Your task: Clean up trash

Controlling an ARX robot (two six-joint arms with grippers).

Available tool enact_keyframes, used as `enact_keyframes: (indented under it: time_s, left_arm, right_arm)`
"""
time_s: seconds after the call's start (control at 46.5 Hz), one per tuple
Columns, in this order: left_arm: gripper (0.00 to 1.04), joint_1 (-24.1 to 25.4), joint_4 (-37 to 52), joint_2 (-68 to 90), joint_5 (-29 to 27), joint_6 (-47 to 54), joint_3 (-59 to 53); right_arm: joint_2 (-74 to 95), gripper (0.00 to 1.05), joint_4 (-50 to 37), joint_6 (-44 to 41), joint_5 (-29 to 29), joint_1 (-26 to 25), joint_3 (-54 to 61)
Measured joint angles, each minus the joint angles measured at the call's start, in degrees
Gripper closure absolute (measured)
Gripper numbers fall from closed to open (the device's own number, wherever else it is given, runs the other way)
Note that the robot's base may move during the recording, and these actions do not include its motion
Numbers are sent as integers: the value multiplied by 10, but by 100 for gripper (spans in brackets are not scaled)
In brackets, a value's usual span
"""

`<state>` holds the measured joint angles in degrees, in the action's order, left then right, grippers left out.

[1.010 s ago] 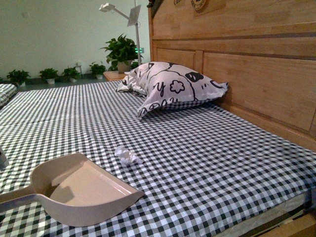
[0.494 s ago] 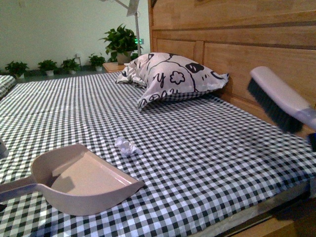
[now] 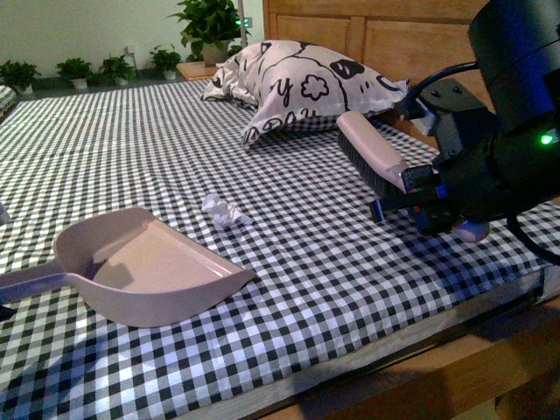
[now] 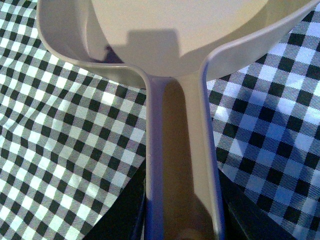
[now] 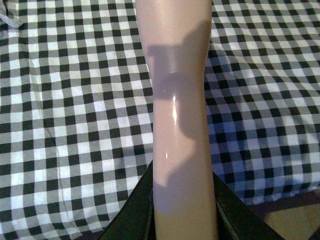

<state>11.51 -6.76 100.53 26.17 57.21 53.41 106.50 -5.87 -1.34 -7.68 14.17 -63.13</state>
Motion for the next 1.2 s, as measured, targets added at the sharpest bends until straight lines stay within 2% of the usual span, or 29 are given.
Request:
enact_keyframes:
  time_s: [0.473, 1.204]
  left_arm:
    - [77, 0, 0, 0, 0, 0, 0]
    - [77, 0, 0, 0, 0, 0, 0]
  right_arm:
    - [108, 85, -53, -2, 14, 24, -50]
    - [212, 85, -57, -24, 21, 82, -175]
